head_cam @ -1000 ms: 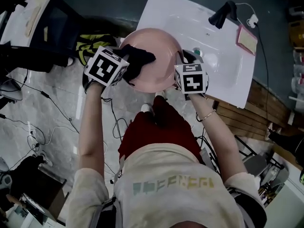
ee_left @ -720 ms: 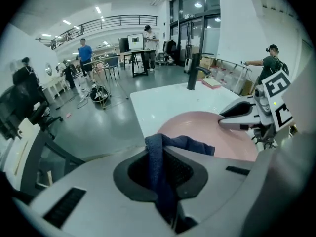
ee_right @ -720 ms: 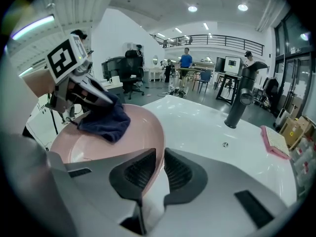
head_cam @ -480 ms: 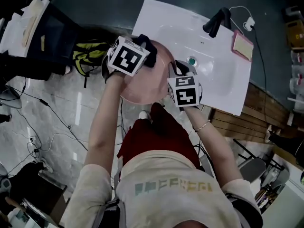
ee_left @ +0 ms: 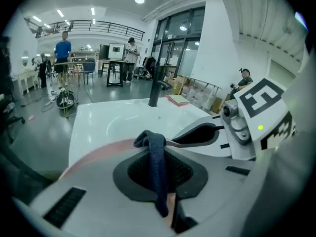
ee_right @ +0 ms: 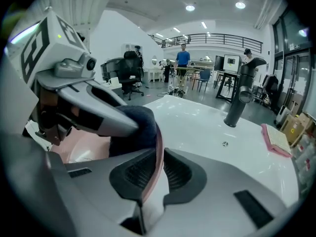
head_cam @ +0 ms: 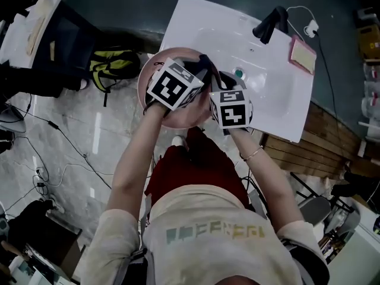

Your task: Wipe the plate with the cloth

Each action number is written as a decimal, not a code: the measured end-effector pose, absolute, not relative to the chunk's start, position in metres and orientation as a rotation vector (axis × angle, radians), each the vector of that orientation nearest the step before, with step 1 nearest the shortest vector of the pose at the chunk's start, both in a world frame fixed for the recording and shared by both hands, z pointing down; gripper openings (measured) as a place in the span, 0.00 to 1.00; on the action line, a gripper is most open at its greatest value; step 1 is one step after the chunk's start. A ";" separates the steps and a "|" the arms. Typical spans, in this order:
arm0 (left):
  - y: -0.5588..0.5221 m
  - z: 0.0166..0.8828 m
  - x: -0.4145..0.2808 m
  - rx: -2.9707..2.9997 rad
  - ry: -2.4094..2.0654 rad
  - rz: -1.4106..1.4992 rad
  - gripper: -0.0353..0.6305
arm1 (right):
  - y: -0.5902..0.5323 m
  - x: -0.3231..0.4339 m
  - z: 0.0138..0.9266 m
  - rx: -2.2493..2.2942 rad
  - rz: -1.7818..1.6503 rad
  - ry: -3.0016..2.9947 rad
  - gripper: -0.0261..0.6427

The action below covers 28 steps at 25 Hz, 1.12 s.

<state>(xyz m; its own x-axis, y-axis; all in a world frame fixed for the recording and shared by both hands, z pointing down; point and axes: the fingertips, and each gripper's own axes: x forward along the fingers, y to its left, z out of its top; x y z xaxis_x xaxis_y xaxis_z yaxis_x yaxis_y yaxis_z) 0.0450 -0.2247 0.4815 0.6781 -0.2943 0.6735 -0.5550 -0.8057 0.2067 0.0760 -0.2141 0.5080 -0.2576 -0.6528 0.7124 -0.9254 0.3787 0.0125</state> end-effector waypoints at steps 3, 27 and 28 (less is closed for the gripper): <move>-0.202 0.480 0.042 2.441 -0.576 0.815 0.12 | -0.214 0.079 0.509 1.362 0.557 -2.004 0.14; -0.133 0.389 -0.047 2.442 -0.937 0.426 0.12 | -0.214 0.082 0.504 1.500 0.541 -1.932 0.14; -0.135 0.386 -0.052 2.435 -0.971 0.407 0.12 | -0.215 0.082 0.503 1.505 0.526 -1.928 0.14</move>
